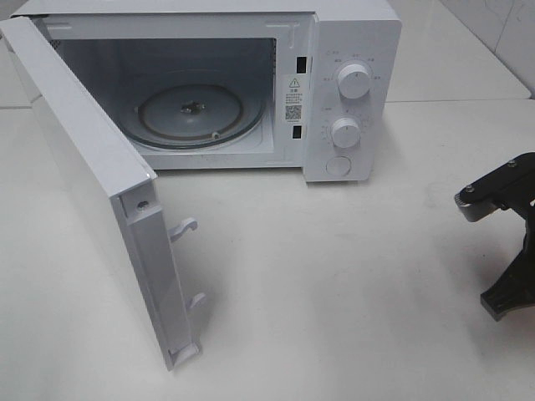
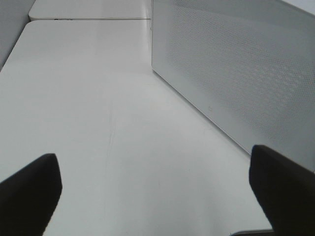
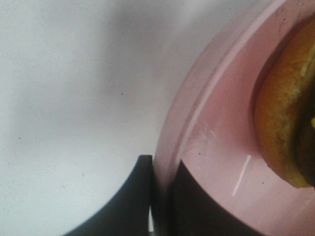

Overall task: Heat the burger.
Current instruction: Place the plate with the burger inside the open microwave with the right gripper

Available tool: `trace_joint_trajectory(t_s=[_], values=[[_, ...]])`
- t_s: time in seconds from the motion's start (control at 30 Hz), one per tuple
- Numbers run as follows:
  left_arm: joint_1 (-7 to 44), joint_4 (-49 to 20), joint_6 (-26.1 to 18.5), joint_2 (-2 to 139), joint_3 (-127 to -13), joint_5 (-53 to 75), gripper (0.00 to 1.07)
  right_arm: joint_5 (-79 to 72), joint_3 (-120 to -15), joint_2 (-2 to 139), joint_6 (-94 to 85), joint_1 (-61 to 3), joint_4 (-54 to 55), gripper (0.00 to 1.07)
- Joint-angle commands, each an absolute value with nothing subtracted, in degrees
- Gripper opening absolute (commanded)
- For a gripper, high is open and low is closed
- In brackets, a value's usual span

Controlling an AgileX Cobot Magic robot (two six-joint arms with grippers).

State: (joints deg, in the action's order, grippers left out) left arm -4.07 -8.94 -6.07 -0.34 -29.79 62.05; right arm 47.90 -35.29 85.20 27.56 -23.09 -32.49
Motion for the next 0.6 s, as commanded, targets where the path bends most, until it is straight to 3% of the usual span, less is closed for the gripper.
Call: trace_joint_trajectory(t_s=[0.03, 0.6], values=[[-4.24, -9.05, -5.84, -1.38, -29.62, 61.31, 0.96, 51.28, -35.12, 82.96, 27.10, -24.35, -35.35, 0.00], [-4.24, -9.05, -5.90, -1.38, -29.62, 61.31, 0.96, 54.72, -33.98, 76.38, 24.29, -39.25, -35.29, 0.00]])
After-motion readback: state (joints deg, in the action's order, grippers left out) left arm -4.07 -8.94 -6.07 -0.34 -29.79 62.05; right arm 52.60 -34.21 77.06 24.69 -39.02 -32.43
